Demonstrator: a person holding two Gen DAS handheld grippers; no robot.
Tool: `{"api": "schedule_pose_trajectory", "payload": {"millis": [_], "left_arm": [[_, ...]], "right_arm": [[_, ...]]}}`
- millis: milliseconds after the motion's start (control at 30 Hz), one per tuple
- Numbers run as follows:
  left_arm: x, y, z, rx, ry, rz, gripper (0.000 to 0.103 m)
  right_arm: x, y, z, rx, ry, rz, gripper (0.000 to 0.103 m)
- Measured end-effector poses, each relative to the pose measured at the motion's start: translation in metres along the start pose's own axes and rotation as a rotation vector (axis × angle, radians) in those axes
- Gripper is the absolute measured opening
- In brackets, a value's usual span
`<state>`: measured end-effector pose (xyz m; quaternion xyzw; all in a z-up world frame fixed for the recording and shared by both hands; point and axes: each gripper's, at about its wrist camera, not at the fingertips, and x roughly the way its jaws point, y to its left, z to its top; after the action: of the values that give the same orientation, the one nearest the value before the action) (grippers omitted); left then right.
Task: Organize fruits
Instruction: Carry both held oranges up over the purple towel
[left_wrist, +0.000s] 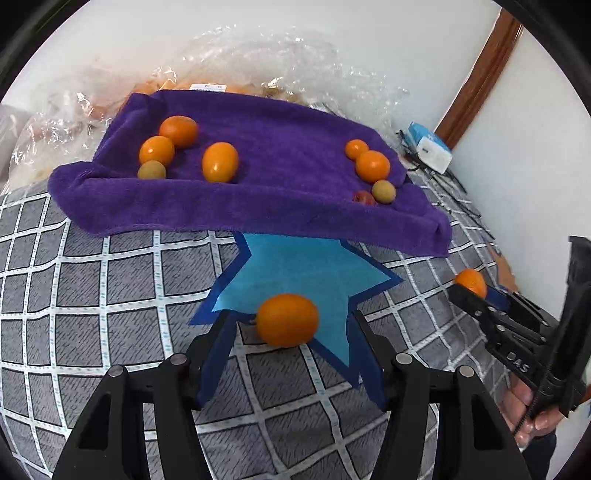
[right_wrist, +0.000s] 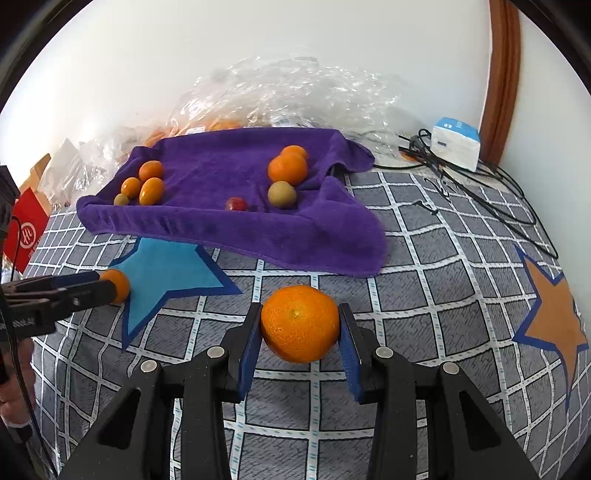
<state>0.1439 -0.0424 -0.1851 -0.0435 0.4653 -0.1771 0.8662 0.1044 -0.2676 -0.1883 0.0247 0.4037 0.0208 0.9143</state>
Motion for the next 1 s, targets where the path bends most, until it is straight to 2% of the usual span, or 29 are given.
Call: {"api": "schedule_pose_trajectory", "payload": {"millis": [100,167,433,1000], "left_arm": [[0.006,-0.005,0.000,0.010,0.002,0.043,0.050],[0.009,-0.005,0.001,0.005,0.014,0.057,0.038],[-0.003,0.006,0.001,-0.033,0.005,0.050,0.038],[-0.051,0.030,0.020,-0.079,-0.088,0.081,0.038]], "right_arm": [[0.002,-0.002,0.000,0.005,0.000,0.009,0.039],[0.003,-0.002,0.001,0.006,0.000,0.012,0.039],[0.001,0.000,0.003,0.010,-0.006,0.023,0.039],[-0.014,0.018,0.028,-0.007,-0.051,0.044,0.039]]}}
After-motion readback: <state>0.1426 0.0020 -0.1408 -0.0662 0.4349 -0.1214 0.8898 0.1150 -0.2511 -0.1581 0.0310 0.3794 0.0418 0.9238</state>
